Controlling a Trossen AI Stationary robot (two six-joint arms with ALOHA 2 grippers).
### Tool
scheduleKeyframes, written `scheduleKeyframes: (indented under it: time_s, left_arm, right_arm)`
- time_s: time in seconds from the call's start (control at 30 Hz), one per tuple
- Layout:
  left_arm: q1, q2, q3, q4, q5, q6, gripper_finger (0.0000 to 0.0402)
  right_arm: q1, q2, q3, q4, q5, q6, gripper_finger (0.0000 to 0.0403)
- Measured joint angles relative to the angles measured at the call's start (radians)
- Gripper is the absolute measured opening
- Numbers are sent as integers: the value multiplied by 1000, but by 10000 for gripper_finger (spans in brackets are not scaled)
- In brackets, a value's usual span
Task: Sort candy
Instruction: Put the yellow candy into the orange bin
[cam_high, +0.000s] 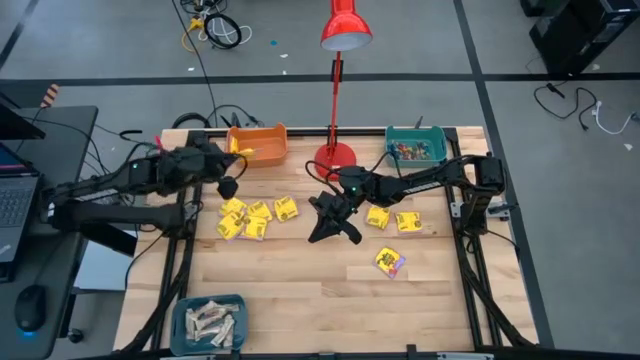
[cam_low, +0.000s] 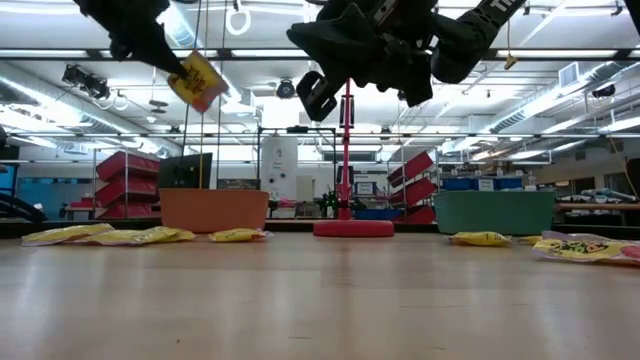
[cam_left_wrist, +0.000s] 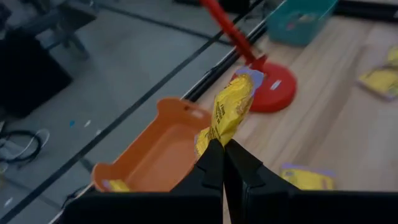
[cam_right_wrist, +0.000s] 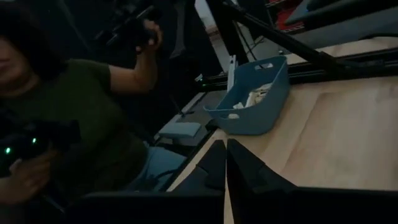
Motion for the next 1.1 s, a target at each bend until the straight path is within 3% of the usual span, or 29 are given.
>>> scheduleKeyframes:
  time_s: [0.27, 0.47, 0.7, 0.9, 1.1]
  left_arm:
    - [231, 137, 0, -8, 179, 124, 0]
    - [392, 274, 0, 16, 338, 241, 0]
    - [559, 435, 81, -6, 478, 403, 0]
    - [653, 593, 212, -113, 529, 548, 0]
    - [708, 733, 286, -195, 567, 643, 0]
  right_arm:
    - [40, 0, 0, -2, 0, -69, 0]
    - [67, -42, 0, -70, 66, -135, 0]
    - [107, -190, 0, -363, 323, -297, 0]
    - [159, -290, 0, -560, 566, -348, 0]
    - [201, -316, 0, -621, 652, -348, 0]
